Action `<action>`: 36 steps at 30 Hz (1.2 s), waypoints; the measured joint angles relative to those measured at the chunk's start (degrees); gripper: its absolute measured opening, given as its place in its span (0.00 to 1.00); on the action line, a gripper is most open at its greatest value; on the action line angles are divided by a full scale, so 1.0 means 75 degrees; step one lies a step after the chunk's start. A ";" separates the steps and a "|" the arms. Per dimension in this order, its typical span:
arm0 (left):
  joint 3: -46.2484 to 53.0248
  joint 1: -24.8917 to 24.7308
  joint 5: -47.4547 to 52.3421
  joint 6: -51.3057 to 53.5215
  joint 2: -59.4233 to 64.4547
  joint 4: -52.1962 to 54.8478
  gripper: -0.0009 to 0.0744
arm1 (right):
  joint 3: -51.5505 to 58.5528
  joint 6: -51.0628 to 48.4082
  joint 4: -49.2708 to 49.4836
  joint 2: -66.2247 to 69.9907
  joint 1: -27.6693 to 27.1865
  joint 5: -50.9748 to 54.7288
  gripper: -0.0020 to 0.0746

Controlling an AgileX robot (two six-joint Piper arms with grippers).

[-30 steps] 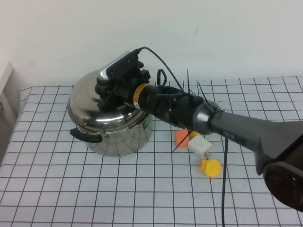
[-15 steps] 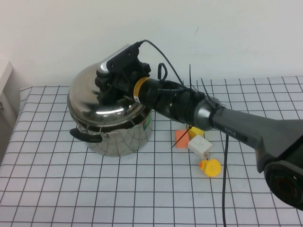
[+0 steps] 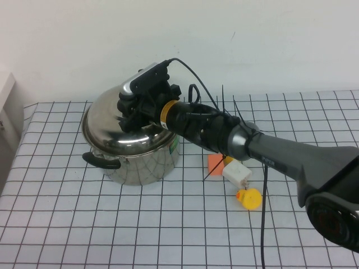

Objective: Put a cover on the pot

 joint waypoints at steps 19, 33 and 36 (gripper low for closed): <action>0.0000 0.0000 0.0000 0.0000 0.0000 0.0000 0.01 | 0.0000 0.0037 0.0157 -0.0028 -0.0013 0.0014 0.80; 0.0000 0.0000 0.0000 -0.0033 0.0000 0.0000 0.01 | 0.0387 -0.0048 0.0117 -0.3604 -0.0076 0.3758 0.16; 0.0000 0.0000 0.0000 -0.0033 0.0000 0.0000 0.01 | 0.1299 -0.0358 0.0117 -0.4619 -0.0076 0.3727 0.07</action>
